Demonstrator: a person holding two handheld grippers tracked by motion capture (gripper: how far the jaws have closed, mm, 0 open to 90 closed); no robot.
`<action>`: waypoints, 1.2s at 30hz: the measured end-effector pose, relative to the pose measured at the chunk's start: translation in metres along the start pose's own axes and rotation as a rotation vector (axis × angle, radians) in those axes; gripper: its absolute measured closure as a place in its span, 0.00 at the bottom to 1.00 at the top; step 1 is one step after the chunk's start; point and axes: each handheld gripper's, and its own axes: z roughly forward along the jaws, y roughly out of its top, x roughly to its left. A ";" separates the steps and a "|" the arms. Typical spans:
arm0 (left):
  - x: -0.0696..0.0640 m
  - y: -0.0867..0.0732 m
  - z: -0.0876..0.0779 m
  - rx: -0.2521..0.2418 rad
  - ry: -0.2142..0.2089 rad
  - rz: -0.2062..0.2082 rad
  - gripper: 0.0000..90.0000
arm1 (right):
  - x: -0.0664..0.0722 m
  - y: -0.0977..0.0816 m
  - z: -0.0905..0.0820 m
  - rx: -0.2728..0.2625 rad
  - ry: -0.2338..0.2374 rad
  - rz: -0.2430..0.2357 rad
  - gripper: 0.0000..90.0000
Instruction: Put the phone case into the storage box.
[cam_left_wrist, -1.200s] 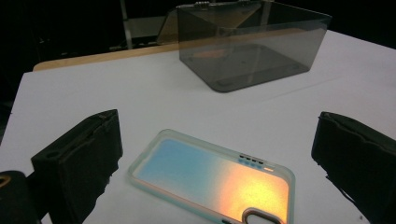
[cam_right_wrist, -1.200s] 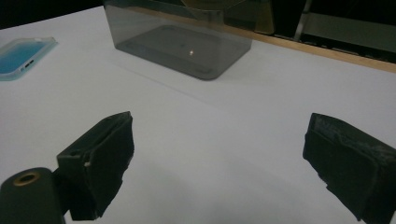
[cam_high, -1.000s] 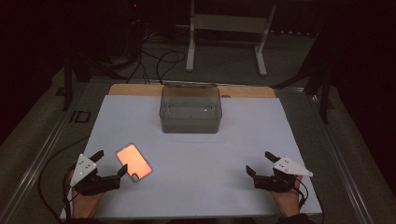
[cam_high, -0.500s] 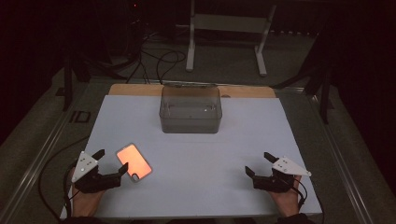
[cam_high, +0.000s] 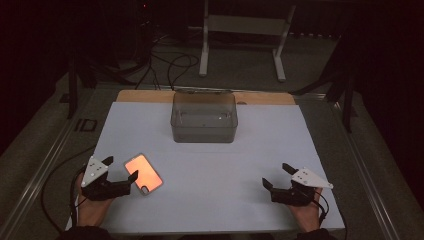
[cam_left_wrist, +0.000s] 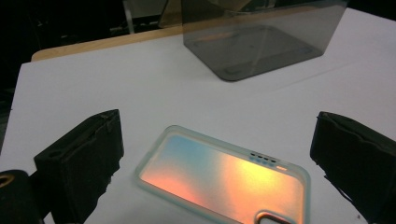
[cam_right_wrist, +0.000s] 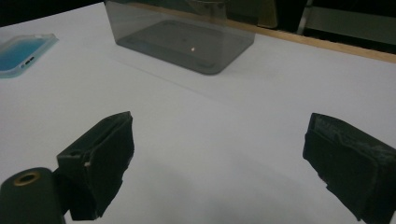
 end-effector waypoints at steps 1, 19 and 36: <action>0.001 0.001 0.001 0.004 0.000 0.001 0.04 | 0.000 0.000 0.000 0.000 0.000 0.000 0.10; 0.015 0.013 0.013 0.041 0.015 0.026 0.06 | -0.001 0.000 0.001 0.001 0.001 0.002 0.10; 0.027 0.017 0.031 0.094 0.001 0.001 0.07 | -0.002 0.000 0.000 -0.004 0.001 0.010 0.10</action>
